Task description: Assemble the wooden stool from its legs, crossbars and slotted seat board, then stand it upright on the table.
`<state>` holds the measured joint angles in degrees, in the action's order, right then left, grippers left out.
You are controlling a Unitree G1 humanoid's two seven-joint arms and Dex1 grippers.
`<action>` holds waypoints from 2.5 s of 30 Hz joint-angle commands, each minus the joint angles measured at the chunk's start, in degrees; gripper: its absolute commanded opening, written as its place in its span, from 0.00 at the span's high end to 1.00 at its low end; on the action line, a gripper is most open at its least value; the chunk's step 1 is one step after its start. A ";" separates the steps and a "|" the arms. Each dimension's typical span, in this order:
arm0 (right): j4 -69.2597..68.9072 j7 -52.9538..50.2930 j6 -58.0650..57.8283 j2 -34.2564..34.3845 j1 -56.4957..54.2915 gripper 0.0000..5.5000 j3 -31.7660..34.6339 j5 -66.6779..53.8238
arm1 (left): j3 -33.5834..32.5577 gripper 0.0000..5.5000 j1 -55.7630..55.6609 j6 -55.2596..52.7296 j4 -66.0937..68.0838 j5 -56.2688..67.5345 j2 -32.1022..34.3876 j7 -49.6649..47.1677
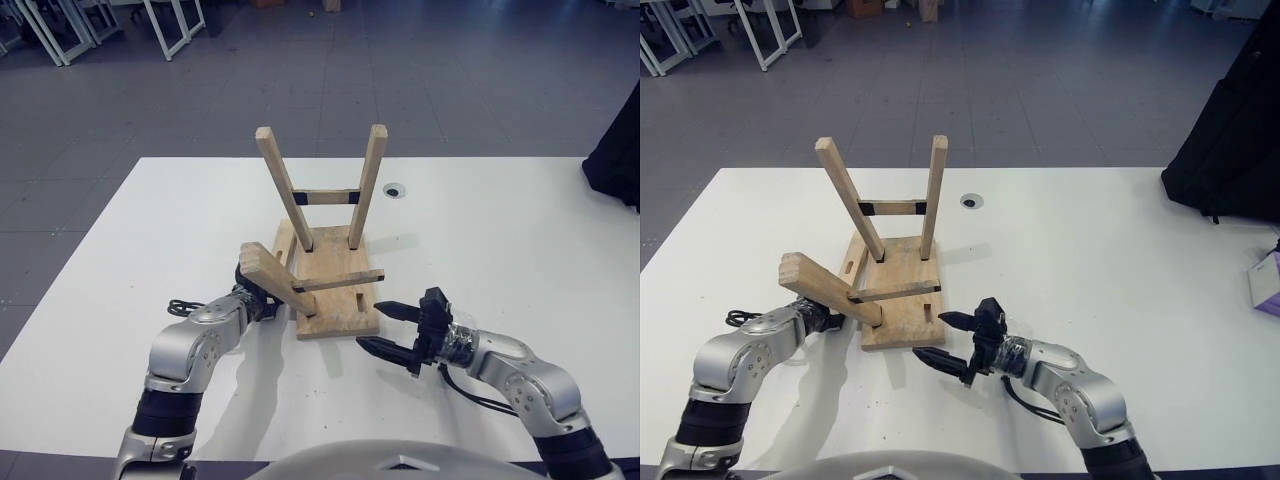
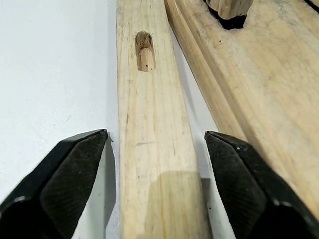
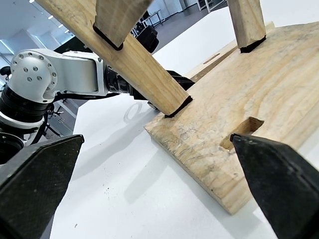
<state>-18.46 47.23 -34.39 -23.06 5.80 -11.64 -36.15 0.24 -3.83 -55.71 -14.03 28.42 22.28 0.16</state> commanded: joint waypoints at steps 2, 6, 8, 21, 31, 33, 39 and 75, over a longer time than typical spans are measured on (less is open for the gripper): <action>0.29 -0.10 0.79 0.09 0.39 0.00 -0.71 1.03 | -6.61 0.34 -0.89 -5.32 3.98 2.03 -5.63 -1.38; 0.31 -0.21 1.12 -0.01 0.64 0.00 -0.94 1.34 | -7.18 0.44 -0.26 -5.17 4.95 0.30 -6.01 -0.59; 0.22 -0.35 1.15 0.05 0.70 0.00 -0.93 1.46 | -5.44 0.52 0.37 -4.64 4.97 -1.44 -4.83 0.28; 1.88 0.02 2.03 -0.01 0.01 0.00 -0.25 1.53 | -2.77 0.63 2.57 7.03 5.51 -11.43 -1.55 3.80; 3.88 1.07 2.07 -0.58 -2.02 0.00 4.21 -0.20 | -18.94 0.63 5.63 37.59 3.08 -4.29 -7.78 11.61; 4.03 1.29 1.99 -0.62 -2.22 0.00 4.52 -0.21 | -20.55 0.63 7.14 40.48 0.81 -0.25 -8.24 16.03; 4.42 1.89 1.64 -0.74 -2.87 0.00 5.99 -0.85 | -16.74 0.63 14.63 41.10 -5.39 6.04 -4.16 32.41; 1.38 5.73 -1.60 -2.57 -0.80 0.00 13.26 -9.28 | -8.47 0.63 27.99 25.19 -25.09 27.94 15.25 58.83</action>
<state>-15.29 51.28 -35.26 -23.82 4.35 -0.23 -43.03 -9.94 25.36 -30.93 -41.59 57.93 36.94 56.98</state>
